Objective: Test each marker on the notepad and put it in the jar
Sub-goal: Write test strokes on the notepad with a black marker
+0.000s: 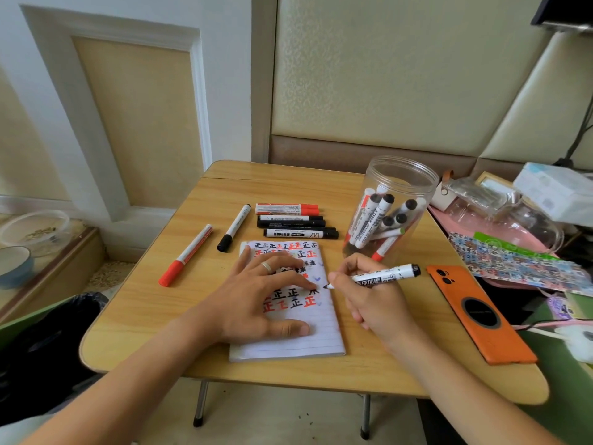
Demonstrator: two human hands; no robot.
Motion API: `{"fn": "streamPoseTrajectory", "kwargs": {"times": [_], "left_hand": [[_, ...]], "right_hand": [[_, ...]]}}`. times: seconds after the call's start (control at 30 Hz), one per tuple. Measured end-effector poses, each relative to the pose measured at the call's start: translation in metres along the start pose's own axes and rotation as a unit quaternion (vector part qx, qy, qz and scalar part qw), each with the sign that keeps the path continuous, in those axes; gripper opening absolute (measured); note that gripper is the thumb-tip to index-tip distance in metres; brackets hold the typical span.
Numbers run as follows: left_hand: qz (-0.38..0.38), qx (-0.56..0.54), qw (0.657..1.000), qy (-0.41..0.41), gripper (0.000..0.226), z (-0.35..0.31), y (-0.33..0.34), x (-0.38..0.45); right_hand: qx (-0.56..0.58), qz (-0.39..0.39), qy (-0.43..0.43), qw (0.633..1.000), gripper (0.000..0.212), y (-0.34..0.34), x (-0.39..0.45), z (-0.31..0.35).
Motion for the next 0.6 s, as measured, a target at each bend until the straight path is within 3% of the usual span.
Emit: {"fn": "streamPoseTrajectory", "kwargs": {"times": [0.3,0.6], "left_hand": [[-0.007,0.000,1.000,0.003,0.063,-0.0009,-0.0005,-0.0006],[-0.003,0.010,1.000,0.006,0.062,0.0016,0.0017,-0.0003]], "right_hand": [[-0.063,-0.001,-0.026,0.998,0.025,0.0064,0.0047,-0.0071],[-0.059,0.015,0.015,0.998,0.027,0.0090,0.0037,-0.0038]]}}
Point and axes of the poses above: each hand's wrist, its own x-axis towards the middle knuckle, its own y-axis out of the palm, z = x × y, the point moved 2 cm from there along x, towards the middle knuckle, and after that the axes turned 6 degrees about z, right-handed, at the moved point
